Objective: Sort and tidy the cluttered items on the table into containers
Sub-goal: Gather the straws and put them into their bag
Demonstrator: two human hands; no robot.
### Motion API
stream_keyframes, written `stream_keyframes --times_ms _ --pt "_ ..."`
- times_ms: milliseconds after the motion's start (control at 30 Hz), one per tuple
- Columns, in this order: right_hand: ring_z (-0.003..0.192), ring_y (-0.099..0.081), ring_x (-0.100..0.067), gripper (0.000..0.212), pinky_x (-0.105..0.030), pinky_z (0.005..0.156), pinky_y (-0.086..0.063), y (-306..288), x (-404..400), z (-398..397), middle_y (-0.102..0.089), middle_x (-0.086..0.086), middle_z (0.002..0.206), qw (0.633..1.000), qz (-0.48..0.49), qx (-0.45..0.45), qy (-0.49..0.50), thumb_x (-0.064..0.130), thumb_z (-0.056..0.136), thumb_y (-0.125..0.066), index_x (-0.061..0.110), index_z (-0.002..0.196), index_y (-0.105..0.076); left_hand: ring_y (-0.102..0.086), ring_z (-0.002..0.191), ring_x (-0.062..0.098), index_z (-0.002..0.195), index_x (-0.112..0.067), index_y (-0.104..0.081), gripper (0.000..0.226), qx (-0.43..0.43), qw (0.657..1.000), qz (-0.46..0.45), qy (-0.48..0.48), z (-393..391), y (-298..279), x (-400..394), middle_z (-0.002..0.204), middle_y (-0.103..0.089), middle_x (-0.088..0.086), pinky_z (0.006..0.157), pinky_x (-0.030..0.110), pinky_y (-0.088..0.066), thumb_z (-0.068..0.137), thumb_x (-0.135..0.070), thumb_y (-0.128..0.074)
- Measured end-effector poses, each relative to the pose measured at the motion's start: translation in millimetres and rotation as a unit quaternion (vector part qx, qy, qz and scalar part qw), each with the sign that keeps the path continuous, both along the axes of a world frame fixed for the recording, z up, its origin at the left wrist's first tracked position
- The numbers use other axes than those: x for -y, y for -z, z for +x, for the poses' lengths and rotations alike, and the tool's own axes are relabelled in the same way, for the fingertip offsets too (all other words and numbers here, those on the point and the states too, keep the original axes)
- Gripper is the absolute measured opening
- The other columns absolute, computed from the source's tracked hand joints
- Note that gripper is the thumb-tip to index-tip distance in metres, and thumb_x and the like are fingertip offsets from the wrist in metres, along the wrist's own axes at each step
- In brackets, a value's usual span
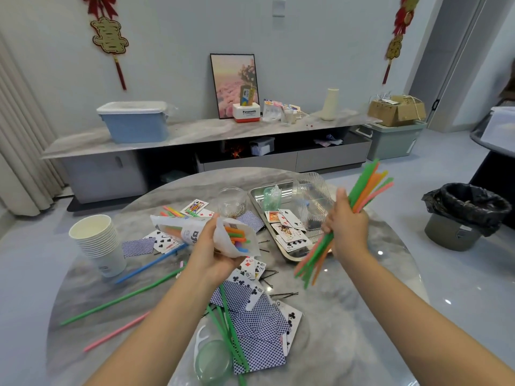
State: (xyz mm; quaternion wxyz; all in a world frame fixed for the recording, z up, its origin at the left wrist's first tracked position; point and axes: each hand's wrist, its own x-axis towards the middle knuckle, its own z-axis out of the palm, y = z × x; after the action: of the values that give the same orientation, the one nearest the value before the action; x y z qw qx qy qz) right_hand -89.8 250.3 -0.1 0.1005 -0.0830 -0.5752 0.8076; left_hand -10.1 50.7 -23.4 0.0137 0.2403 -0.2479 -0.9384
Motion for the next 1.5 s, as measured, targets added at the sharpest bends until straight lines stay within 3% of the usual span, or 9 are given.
stream_keyframes --times_ms 100,200,300,433,733,867,1033,1267,1500 --pt "0.033 -0.019 -0.007 0.048 -0.018 0.036 -0.022 -32.7 -1.0 4.7 -0.021 0.009 0.038 0.985 -0.170 0.001 -0.025 0.036 0.094 -0.053 0.020 0.056 -0.029 -0.060 0.101 0.030 0.111 -0.009 -0.056 0.041 -0.004 1.000 0.011 -0.011 0.4 -1.0 -2.1 0.114 -0.058 0.015 0.066 0.050 -0.053 0.083 -0.039 -0.066" --pt "0.033 -0.019 -0.006 0.048 -0.016 0.036 -0.023 -52.6 -6.2 8.2 -0.019 0.009 0.040 0.954 -0.294 0.005 -0.059 0.037 0.096 -0.049 0.021 0.057 -0.027 -0.058 0.107 0.034 0.123 -0.009 -0.053 0.052 -0.010 1.000 0.028 -0.004 2.1 -3.0 -2.9 0.121 -0.057 0.018 0.079 0.057 -0.048 0.083 -0.040 -0.065" --pt "0.032 -0.022 -0.006 0.047 -0.014 0.036 -0.026 -58.4 -2.6 9.9 -0.021 0.008 0.040 0.931 -0.355 0.012 -0.077 0.038 0.097 -0.047 0.020 0.057 -0.028 -0.054 0.114 0.042 0.126 -0.006 -0.051 0.059 -0.011 0.999 0.027 0.016 4.9 -4.3 -5.3 0.127 -0.055 0.024 0.096 0.062 -0.041 0.082 -0.043 -0.066" --pt "0.031 -0.023 -0.005 0.047 -0.013 0.037 -0.029 -51.1 10.9 13.9 -0.023 0.008 0.039 0.915 -0.389 0.041 -0.097 0.038 0.097 -0.046 0.019 0.057 -0.030 -0.059 0.110 0.040 0.125 -0.006 -0.052 0.072 0.000 0.999 -0.017 0.038 8.2 -3.4 -11.6 0.118 -0.062 0.023 0.093 0.056 -0.045 0.072 -0.053 -0.067" --pt "0.033 -0.026 -0.006 0.047 -0.013 0.039 -0.034 -52.2 18.6 12.2 -0.025 0.008 0.041 0.916 -0.394 0.017 -0.078 0.043 0.096 -0.046 0.019 0.059 -0.032 -0.062 0.093 0.033 0.108 -0.009 -0.059 0.049 0.001 0.998 -0.034 0.060 9.7 -6.2 -20.6 0.085 -0.070 0.018 0.093 0.054 -0.044 0.074 -0.044 -0.068" --pt "0.034 -0.026 -0.007 0.047 -0.015 0.039 -0.035 -58.0 17.0 13.1 -0.026 0.007 0.042 0.920 -0.386 -0.007 -0.071 0.044 0.096 -0.046 0.018 0.058 -0.033 -0.060 0.106 0.035 0.111 -0.008 -0.059 0.052 -0.009 0.998 -0.021 0.065 11.4 -11.1 -22.4 0.104 -0.066 0.019 0.095 0.058 -0.042 0.077 -0.046 -0.067" --pt "0.037 -0.026 -0.009 0.048 -0.019 0.044 -0.036 -62.0 19.7 21.0 -0.025 0.006 0.044 0.934 -0.348 -0.039 -0.073 0.044 0.094 -0.050 0.017 0.057 -0.034 -0.060 0.103 0.038 0.102 -0.005 -0.059 0.045 -0.037 0.998 -0.002 0.049 13.2 -17.7 -25.3 0.099 -0.067 0.022 0.093 0.062 -0.041 0.083 -0.045 -0.062" --pt "0.037 -0.028 -0.014 0.047 -0.024 0.048 -0.039 -74.9 32.3 55.8 -0.027 0.000 0.040 0.941 -0.260 -0.171 -0.137 0.023 0.094 -0.050 0.013 0.051 -0.033 -0.059 0.101 0.044 0.104 -0.001 -0.053 0.045 -0.034 0.999 0.031 -0.008 16.3 -28.6 -26.8 0.102 -0.061 0.026 0.087 0.065 -0.043 0.084 -0.040 -0.064" --pt "0.038 -0.030 -0.016 0.047 -0.027 0.051 -0.040 -84.9 41.0 80.8 -0.028 0.000 0.040 0.935 -0.183 -0.267 -0.144 0.028 0.090 -0.052 0.012 0.050 -0.033 -0.059 0.099 0.044 0.121 -0.006 -0.049 0.057 -0.008 0.999 0.030 -0.039 13.9 -29.8 -22.2 0.111 -0.057 0.026 0.077 0.065 -0.047 0.082 -0.043 -0.066"
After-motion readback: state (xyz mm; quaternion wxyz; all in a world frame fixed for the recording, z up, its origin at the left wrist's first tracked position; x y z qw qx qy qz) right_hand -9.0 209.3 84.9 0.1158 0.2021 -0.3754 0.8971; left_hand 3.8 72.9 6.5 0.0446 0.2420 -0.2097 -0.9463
